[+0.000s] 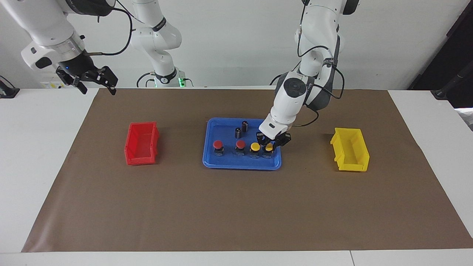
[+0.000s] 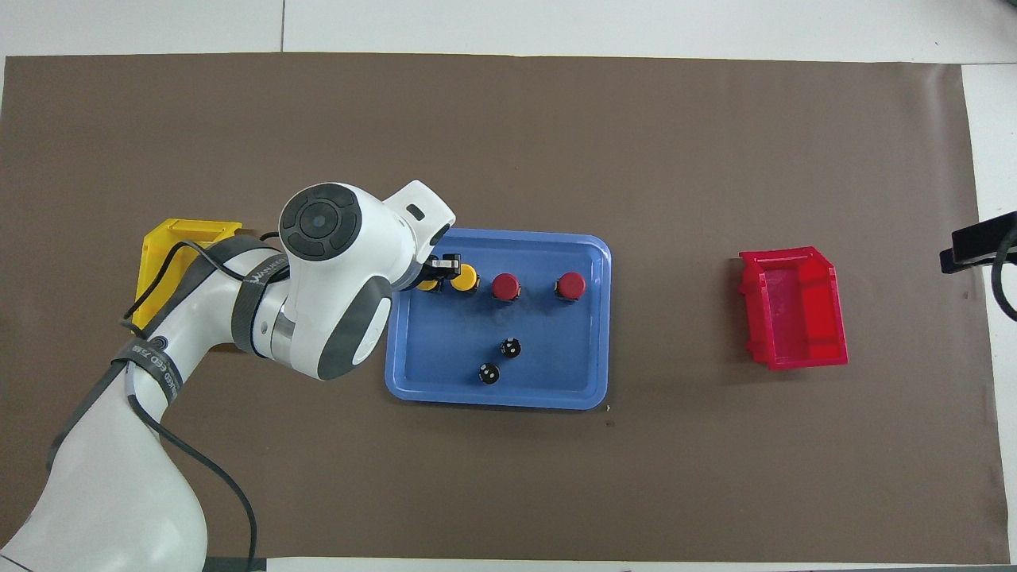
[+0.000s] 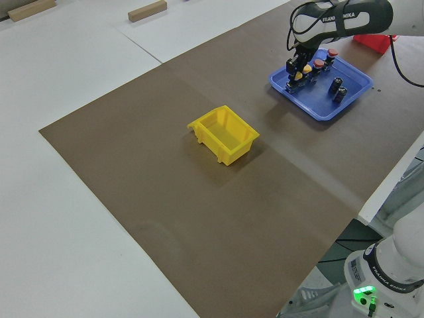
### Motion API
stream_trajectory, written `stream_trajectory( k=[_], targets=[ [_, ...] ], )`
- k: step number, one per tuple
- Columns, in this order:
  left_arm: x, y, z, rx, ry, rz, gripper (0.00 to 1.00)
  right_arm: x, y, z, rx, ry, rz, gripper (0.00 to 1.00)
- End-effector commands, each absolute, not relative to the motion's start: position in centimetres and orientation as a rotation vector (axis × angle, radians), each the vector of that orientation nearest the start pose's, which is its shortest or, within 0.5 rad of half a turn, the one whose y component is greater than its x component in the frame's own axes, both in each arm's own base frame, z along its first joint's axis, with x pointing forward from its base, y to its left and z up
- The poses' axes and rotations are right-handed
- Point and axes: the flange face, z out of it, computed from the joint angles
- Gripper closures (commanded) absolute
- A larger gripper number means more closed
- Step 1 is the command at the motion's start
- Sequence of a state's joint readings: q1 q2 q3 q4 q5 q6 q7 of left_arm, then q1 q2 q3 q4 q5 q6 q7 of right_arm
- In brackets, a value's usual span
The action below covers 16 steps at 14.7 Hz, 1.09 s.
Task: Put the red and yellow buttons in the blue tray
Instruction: 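Carry the yellow button with the left gripper and set it in the tray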
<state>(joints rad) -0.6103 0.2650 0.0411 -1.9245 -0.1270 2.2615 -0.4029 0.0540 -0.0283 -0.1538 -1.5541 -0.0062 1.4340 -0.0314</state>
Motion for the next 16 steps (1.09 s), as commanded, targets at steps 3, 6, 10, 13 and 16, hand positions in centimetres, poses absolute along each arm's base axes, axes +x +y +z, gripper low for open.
stream_trajectory(
  k=[3,6,10,13,16],
  targets=[
    [53.0,-33.3,41.2,-3.261,0.115,0.019,0.01,52.3,-5.5,63.6,-3.138,0.073,0.134,0.00],
    [53.0,-32.7,43.3,-3.266,0.109,0.017,0.00,52.3,-5.7,63.7,-3.140,0.069,0.127,0.00],
    [53.2,-31.2,44.6,-3.262,0.087,0.033,0.00,52.5,-5.7,63.8,-3.143,0.076,0.115,0.00],
    [54.0,-27.5,49.2,-3.256,0.083,0.050,0.00,52.4,-6.2,63.8,-3.142,0.093,0.115,0.00],
    [54.6,-24.8,51.8,-3.262,0.134,0.027,0.00,52.4,-6.3,63.7,-3.141,0.093,0.117,0.00]
  ],
)
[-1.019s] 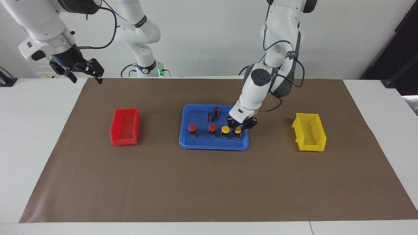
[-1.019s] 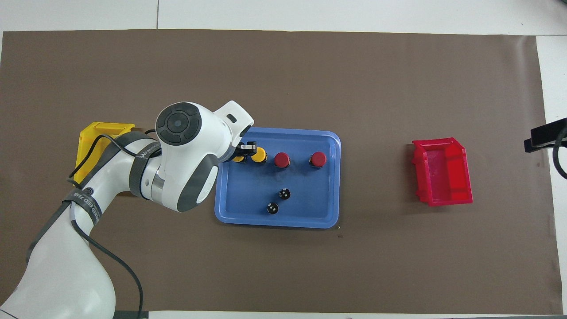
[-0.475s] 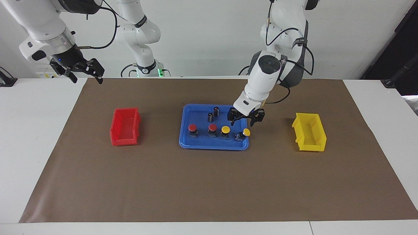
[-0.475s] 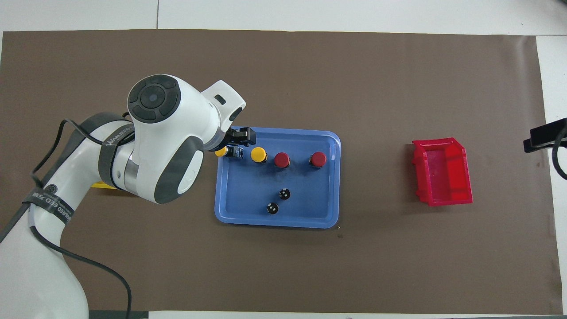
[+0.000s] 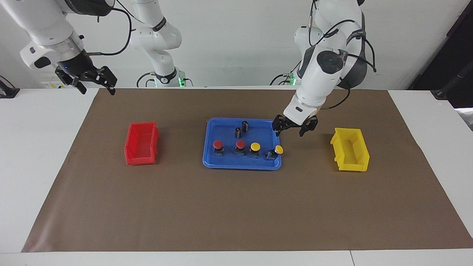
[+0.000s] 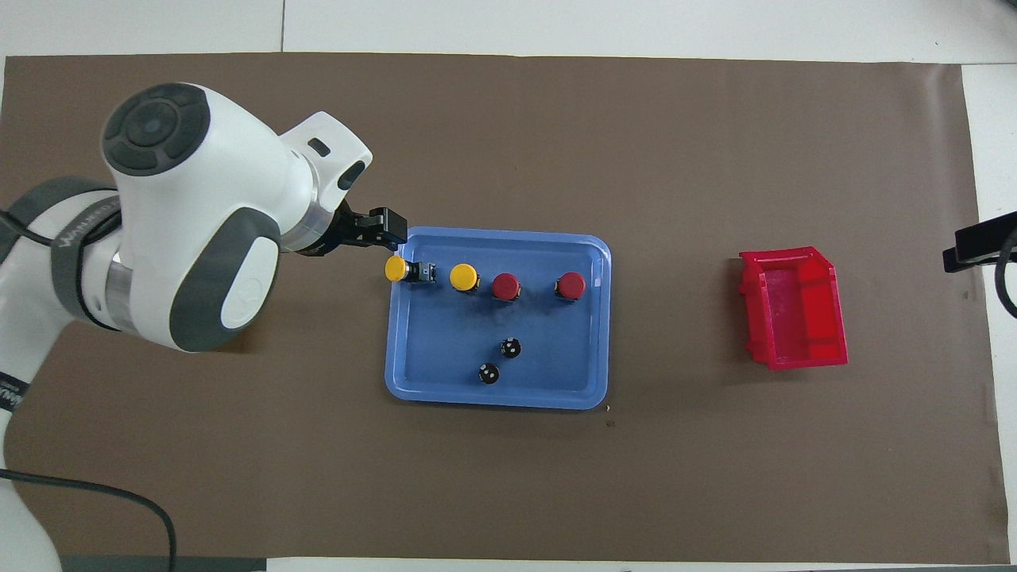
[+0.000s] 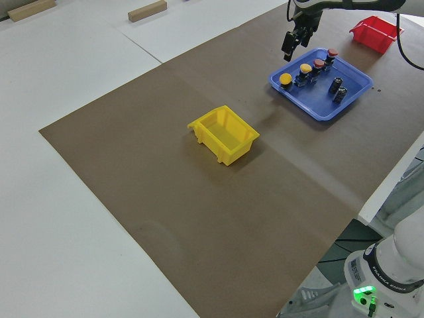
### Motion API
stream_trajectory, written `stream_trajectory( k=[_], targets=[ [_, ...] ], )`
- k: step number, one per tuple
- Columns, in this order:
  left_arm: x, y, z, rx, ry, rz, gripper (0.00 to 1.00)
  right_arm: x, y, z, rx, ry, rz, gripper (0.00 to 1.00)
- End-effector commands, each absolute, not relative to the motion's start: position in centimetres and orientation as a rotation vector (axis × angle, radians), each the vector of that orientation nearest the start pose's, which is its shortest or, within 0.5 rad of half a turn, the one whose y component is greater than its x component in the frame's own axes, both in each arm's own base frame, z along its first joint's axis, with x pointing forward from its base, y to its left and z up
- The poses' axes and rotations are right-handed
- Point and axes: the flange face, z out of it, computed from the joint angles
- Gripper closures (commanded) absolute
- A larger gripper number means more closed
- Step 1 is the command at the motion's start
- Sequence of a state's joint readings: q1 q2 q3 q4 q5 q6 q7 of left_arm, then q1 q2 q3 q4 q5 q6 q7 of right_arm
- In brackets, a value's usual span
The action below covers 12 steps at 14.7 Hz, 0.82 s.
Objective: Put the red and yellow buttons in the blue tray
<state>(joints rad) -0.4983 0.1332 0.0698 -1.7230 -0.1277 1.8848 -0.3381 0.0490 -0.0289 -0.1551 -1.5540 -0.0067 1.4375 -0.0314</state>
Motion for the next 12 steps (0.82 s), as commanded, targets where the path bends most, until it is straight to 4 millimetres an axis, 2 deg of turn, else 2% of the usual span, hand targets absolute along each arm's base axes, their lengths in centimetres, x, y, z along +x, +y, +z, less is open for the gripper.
stream_trajectory(
  k=[1,3,6,9,10,12],
  targets=[
    [55.0,-23.2,52.6,-3.266,0.156,0.007,0.00,52.4,-6.3,63.8,-3.142,0.091,0.113,0.00],
    [55.5,-19.6,54.1,-3.227,0.186,0.007,0.00,52.5,-6.3,64.0,-3.139,0.088,0.107,0.00],
    [56.0,-13.3,58.1,-3.186,0.195,0.044,0.00,52.5,-6.8,64.0,-3.139,0.100,0.103,0.00],
    [56.3,-9.9,58.9,-3.171,0.177,0.052,0.00,52.5,-7.0,64.0,-3.137,0.107,0.102,0.00],
    [56.3,-9.3,59.2,-3.172,0.172,0.047,0.00,52.4,-7.0,64.0,-3.137,0.107,0.105,0.00],
    [55.8,-7.4,60.7,-3.173,0.207,0.004,0.00,52.4,-7.1,63.9,-3.137,0.109,0.107,0.00]
  ],
)
